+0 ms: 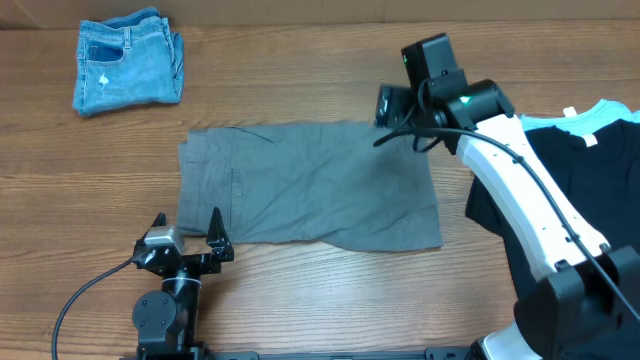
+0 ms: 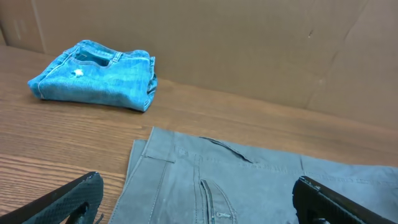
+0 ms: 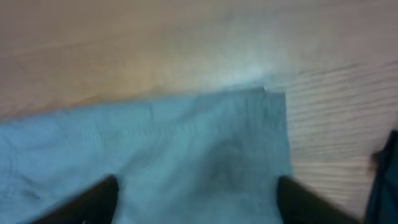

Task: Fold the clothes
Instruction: 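Release the pants and raise the right gripper above them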

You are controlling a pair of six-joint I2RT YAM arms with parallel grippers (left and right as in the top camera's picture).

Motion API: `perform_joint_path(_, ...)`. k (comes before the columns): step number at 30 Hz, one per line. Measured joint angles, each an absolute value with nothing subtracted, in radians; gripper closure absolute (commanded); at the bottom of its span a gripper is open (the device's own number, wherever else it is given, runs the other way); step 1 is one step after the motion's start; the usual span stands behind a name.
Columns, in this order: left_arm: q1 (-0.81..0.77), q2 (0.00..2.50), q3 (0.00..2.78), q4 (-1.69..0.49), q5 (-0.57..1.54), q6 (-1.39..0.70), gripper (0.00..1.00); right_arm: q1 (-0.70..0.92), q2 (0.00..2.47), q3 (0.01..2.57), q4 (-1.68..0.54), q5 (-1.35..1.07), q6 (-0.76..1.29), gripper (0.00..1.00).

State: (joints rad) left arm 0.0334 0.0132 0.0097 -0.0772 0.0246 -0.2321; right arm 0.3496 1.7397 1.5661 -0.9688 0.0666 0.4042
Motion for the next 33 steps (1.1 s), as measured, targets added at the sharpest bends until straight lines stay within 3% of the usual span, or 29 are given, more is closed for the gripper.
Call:
perform_joint_path(3,0.033,0.013,0.01,-0.077,0.025,-0.232,0.0,0.348,1.767,1.53,-1.034,0.016,0.417,0.53)
perform_joint_path(5,0.033,0.013,0.01,-0.077,0.025,-0.232,0.0,0.348,1.777,1.517,-1.06,-0.009,0.42,0.51)
perform_joint_path(6,0.033,0.013,0.01,-0.078,0.025,-0.231,0.0,0.348,1.779,1.509,-1.067,-0.02,0.423,0.33)
perform_joint_path(7,0.033,0.013,0.01,-0.077,0.024,-0.227,0.0,0.348,1.779,1.502,-1.069,-0.032,0.429,0.0)
perform_joint_path(17,0.033,0.013,0.01,-0.078,0.018,-0.181,0.0,0.348,1.78,1.497,-1.042,-0.12,0.423,0.0)
perform_joint_path(22,0.033,0.013,0.008,-0.043,0.029,-0.255,0.0,0.349,1.78,1.497,-0.967,-0.127,0.425,0.0)
perform_joint_path(27,0.035,0.013,0.01,0.096,0.186,-0.34,0.0,0.348,1.78,1.497,-0.911,-0.127,0.425,0.0)
perform_joint_path(33,0.035,0.076,0.103,0.054,0.323,-0.38,0.0,0.348,1.78,1.497,-0.839,-0.127,0.425,0.0)
